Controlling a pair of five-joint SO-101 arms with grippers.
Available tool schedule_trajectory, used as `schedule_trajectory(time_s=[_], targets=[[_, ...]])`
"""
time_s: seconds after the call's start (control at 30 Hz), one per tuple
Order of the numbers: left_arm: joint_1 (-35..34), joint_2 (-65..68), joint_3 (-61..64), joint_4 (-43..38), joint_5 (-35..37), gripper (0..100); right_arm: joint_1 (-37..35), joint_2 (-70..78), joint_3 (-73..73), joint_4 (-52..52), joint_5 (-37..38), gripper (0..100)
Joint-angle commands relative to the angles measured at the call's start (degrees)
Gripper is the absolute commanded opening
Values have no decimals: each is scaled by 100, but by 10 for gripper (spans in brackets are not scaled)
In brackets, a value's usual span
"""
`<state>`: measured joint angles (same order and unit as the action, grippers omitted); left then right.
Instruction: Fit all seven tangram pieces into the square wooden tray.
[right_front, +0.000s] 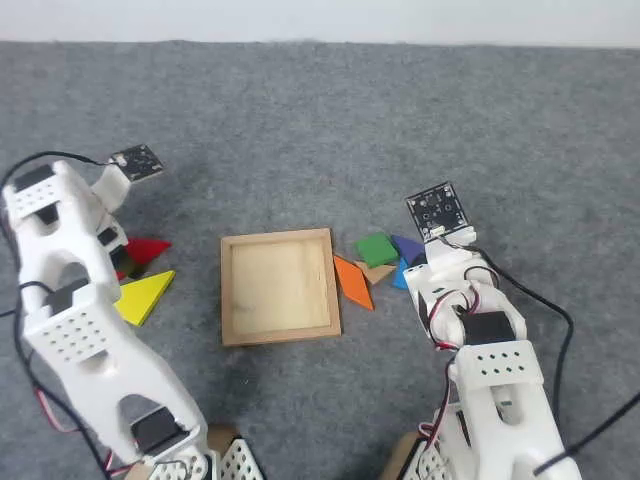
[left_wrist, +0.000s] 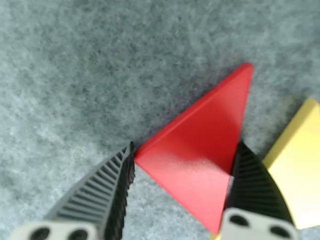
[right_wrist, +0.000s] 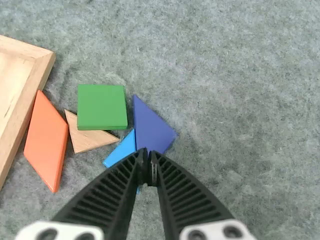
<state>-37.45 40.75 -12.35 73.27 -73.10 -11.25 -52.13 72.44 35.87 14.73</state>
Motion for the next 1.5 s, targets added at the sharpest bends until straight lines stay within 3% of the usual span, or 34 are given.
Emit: schedule_trajectory(time_s=[0.0, 0.23, 0.6, 1.03, 1.2, 1.47], targets=[[-62, 422, 84, 44, -352, 240, 75, -31, -246, -66, 70, 7], [-246, 360, 48, 536, -949, 239, 75, -31, -246, -66, 70, 7], [-246, 352, 48, 563, -967, 199, 75, -31, -246, -66, 70, 7], [-290, -738, 92, 1776, -870, 198, 84, -31, -246, -66, 70, 7], [-281, -747, 66, 1820, -422, 198, 84, -31, -246, -66, 70, 7], [-290, -756, 66, 1864, -290, 197, 84, -31, -246, -66, 70, 7]])
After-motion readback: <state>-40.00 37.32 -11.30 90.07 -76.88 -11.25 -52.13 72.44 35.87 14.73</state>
